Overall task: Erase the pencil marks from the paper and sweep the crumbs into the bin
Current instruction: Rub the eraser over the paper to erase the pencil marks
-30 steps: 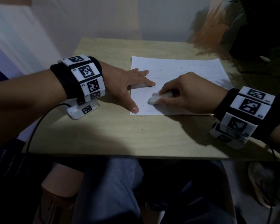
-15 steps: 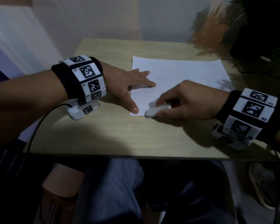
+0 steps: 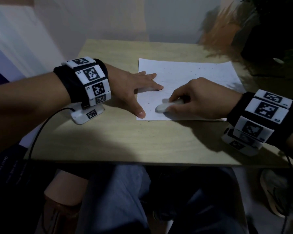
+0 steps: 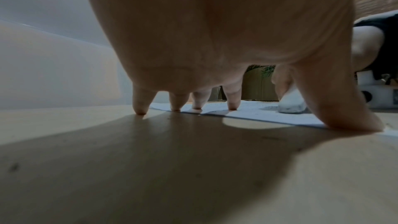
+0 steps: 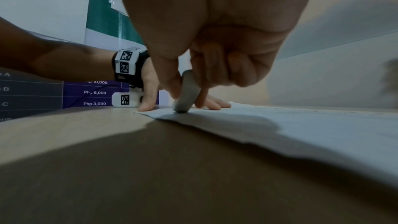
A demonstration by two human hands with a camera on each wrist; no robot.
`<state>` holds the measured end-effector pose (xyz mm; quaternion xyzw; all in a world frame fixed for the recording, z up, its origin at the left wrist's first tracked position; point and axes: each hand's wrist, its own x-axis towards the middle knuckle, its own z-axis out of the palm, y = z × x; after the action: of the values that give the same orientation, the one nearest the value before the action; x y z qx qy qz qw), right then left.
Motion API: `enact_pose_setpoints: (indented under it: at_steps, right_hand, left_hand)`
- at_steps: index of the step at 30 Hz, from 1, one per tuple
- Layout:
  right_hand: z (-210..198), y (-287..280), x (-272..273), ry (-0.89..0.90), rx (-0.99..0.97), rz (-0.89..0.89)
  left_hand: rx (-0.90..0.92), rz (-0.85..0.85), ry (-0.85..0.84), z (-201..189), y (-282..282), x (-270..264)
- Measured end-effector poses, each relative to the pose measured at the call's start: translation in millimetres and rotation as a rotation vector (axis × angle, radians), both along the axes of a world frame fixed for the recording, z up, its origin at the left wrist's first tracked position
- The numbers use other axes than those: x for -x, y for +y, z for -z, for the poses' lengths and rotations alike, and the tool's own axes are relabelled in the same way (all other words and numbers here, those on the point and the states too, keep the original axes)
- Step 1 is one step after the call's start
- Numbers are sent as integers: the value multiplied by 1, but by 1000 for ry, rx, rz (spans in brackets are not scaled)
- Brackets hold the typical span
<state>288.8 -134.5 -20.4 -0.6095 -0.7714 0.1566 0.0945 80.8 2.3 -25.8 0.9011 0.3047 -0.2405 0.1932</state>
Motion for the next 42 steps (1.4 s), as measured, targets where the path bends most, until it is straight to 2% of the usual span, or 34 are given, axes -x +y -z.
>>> enact_pose_setpoints:
  at_steps: [3,7,11,13,16,18,21,23,27,29,32,34,37,39,42]
  right_hand:
    - [1,-1,1,-67,-78,8]
    - [-2,-4,4,-13,90,-117]
    - [0,0,0,-41,-42,38]
    - [1,-1,-1,-71,-81,35]
    - [0,-4,0,-63,48,-93]
    - [0,-3,0,-42,91,-83]
    - [1,1,-5,-83,-47,47]
    - [2,1,-6,-119,-124,47]
    - [0,-6,-2,-55,80,-121]
    - [-1,-5,-4,-30,92,-78]
    - [1,2,-9,-54,-41,51]
    - [1,2,-8,-39,-70,60]
    - [-1,-4,-4,40,44,-29]
    - [-1,-3,-4,53,73,-10]
    - [2,5,-10,-1,-69,84]
  left_hand:
    - [2,10,-3,1,1,1]
    - [18,9,-3,1,2,1]
    - [11,12,0,1,1,0]
    - [8,12,-1,0,1,0]
    - [10,13,6,1,3,1]
    - [11,17,5,2,4,1]
    - [10,24,7,2,4,0]
    - [8,20,9,2,4,0]
    - [5,28,4,4,6,0]
    - [11,27,5,4,7,1]
    - [9,28,5,1,3,-1]
    - [5,19,4,-1,-1,-1]
    - [5,17,0,-2,-3,-3]
    - [1,14,5,-2,-4,-3]
    - [2,19,1,-3,-4,-3]
